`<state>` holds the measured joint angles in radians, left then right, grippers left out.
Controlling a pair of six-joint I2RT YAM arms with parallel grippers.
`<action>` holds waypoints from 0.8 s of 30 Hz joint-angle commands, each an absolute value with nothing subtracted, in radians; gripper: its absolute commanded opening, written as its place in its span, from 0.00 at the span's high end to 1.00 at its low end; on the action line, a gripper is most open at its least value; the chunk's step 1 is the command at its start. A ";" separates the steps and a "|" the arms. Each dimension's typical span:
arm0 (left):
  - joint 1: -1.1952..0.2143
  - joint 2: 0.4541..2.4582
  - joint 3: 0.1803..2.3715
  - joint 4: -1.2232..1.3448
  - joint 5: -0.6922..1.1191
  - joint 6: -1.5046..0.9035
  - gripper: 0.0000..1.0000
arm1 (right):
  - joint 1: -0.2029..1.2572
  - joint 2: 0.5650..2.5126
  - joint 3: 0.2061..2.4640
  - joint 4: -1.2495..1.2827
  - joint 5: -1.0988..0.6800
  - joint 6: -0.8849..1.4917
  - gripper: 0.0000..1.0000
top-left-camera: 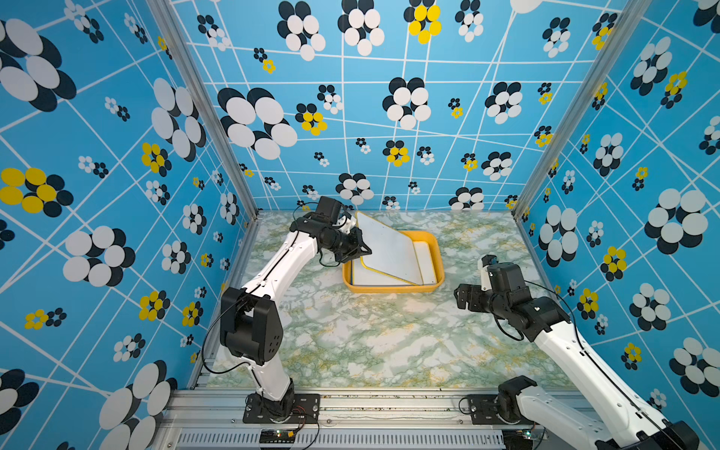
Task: Put the whiteboard into the storage box
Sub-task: Place the whiteboard in the storage box.
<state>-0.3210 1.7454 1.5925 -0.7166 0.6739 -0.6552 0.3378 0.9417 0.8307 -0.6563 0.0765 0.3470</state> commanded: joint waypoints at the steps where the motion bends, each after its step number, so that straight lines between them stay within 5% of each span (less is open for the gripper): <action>1: -0.318 1.756 1.634 -0.621 0.763 -0.659 1.00 | 0.340 0.925 0.823 -0.687 0.075 0.336 0.04; 24: -0.288 1.916 1.598 -0.572 0.929 -0.564 1.00 | 0.340 0.930 0.794 -0.673 0.038 0.368 0.04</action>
